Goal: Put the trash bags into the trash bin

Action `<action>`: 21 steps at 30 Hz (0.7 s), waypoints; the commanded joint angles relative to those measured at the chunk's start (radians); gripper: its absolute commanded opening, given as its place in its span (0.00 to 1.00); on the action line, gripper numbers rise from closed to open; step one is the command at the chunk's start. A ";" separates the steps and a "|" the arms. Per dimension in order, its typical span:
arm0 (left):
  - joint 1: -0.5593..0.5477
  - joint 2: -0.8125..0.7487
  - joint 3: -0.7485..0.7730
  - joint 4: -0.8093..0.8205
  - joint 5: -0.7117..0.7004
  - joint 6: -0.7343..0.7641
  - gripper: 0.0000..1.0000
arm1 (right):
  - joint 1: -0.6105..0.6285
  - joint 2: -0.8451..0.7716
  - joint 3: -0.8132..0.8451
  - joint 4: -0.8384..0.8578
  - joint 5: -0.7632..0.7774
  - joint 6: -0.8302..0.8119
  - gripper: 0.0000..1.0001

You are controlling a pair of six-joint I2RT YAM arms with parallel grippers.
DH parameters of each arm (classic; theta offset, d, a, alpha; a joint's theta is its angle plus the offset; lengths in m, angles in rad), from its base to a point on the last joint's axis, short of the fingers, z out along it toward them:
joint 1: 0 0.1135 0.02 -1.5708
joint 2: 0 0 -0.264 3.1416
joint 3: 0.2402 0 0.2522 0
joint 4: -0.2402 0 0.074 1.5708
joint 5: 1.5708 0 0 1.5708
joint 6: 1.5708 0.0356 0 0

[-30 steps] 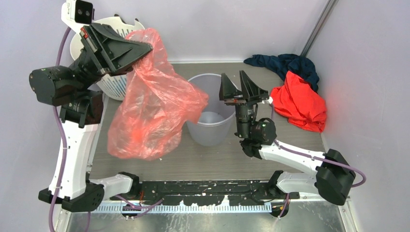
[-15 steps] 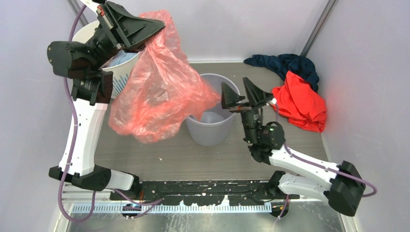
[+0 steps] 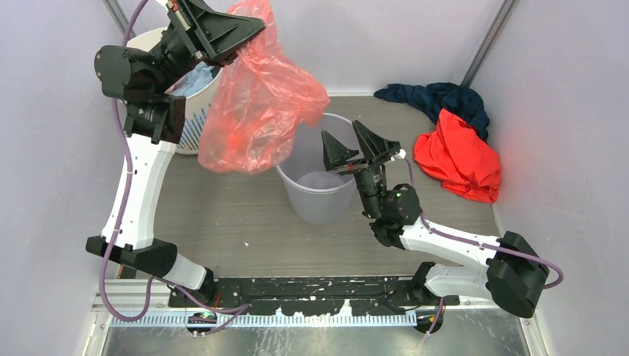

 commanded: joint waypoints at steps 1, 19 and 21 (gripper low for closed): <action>0.004 -0.011 -0.004 0.090 -0.009 -0.003 0.00 | 0.003 0.048 0.034 0.088 -0.001 0.036 0.87; 0.011 -0.028 -0.072 0.219 -0.013 -0.088 0.00 | 0.029 0.264 0.216 0.158 0.110 0.044 0.88; 0.019 -0.040 -0.108 0.250 -0.015 -0.107 0.00 | 0.028 0.263 0.219 0.157 0.119 0.036 0.87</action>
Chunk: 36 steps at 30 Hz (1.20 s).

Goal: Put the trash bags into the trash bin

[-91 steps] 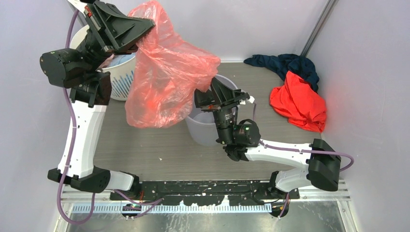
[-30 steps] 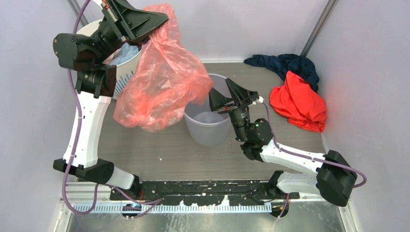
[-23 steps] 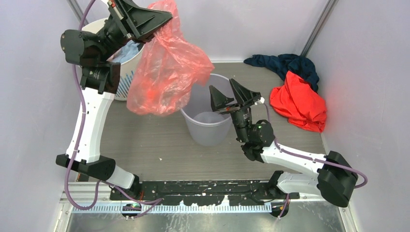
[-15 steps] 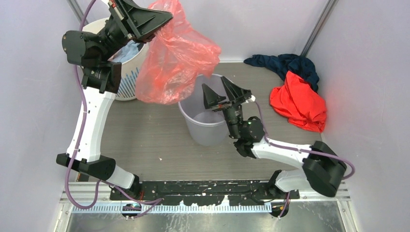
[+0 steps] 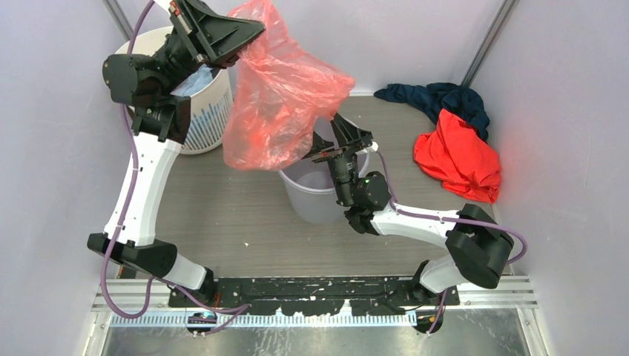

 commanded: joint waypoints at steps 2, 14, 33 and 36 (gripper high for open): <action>0.025 -0.055 -0.081 0.147 -0.012 -0.064 0.00 | -0.003 -0.024 0.048 0.056 0.058 -0.036 0.84; 0.070 -0.105 -0.129 0.210 -0.008 -0.133 0.00 | -0.009 -0.051 -0.019 0.055 0.108 -0.038 0.67; 0.071 -0.140 -0.153 0.212 -0.012 -0.139 0.00 | -0.014 -0.074 -0.021 0.056 0.133 -0.049 0.64; 0.071 -0.145 -0.167 0.218 -0.012 -0.140 0.00 | -0.015 -0.064 -0.008 0.056 0.127 -0.047 0.64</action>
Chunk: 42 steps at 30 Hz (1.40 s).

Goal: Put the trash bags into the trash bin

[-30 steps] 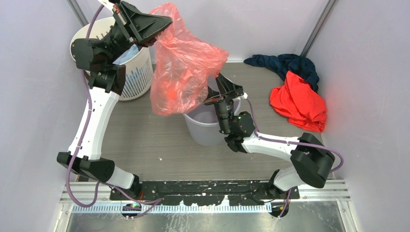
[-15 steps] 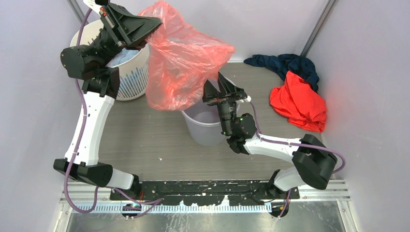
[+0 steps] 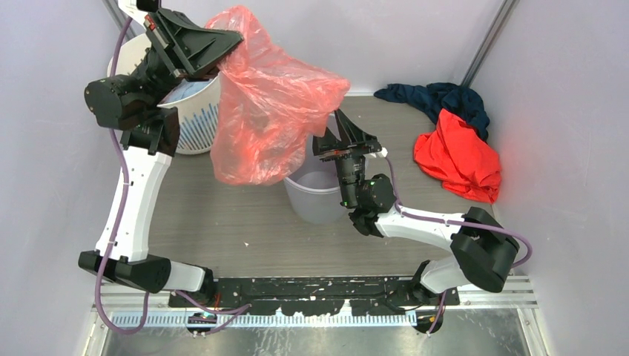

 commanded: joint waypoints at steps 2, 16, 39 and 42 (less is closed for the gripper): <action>0.006 -0.038 -0.018 0.057 -0.006 -0.014 0.00 | -0.006 -0.018 0.044 0.052 0.011 -0.012 0.64; 0.007 -0.055 -0.063 0.077 0.002 -0.018 0.00 | -0.005 0.019 0.106 0.052 -0.006 0.008 0.71; 0.015 -0.147 -0.229 0.091 0.020 -0.017 0.00 | -0.016 -0.147 0.002 0.052 0.057 -0.085 0.60; 0.015 -0.154 -0.246 0.094 0.023 -0.017 0.00 | -0.017 -0.180 -0.013 0.052 0.061 -0.103 0.55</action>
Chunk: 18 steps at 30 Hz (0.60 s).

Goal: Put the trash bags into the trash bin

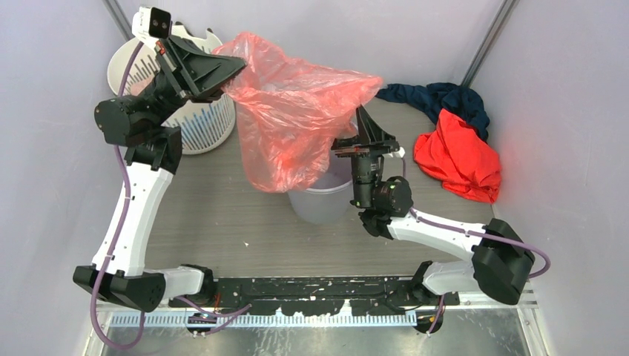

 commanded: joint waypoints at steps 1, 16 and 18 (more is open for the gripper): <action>0.005 -0.035 -0.015 0.051 0.012 0.004 0.00 | -0.004 -0.079 -0.018 0.039 0.026 -0.048 0.53; 0.006 -0.088 -0.104 0.021 0.054 0.029 0.00 | -0.045 -0.143 -0.033 0.034 0.038 -0.106 0.31; 0.006 -0.094 -0.103 -0.020 0.070 0.055 0.00 | -0.063 -0.139 -0.010 0.028 -0.012 -0.111 0.23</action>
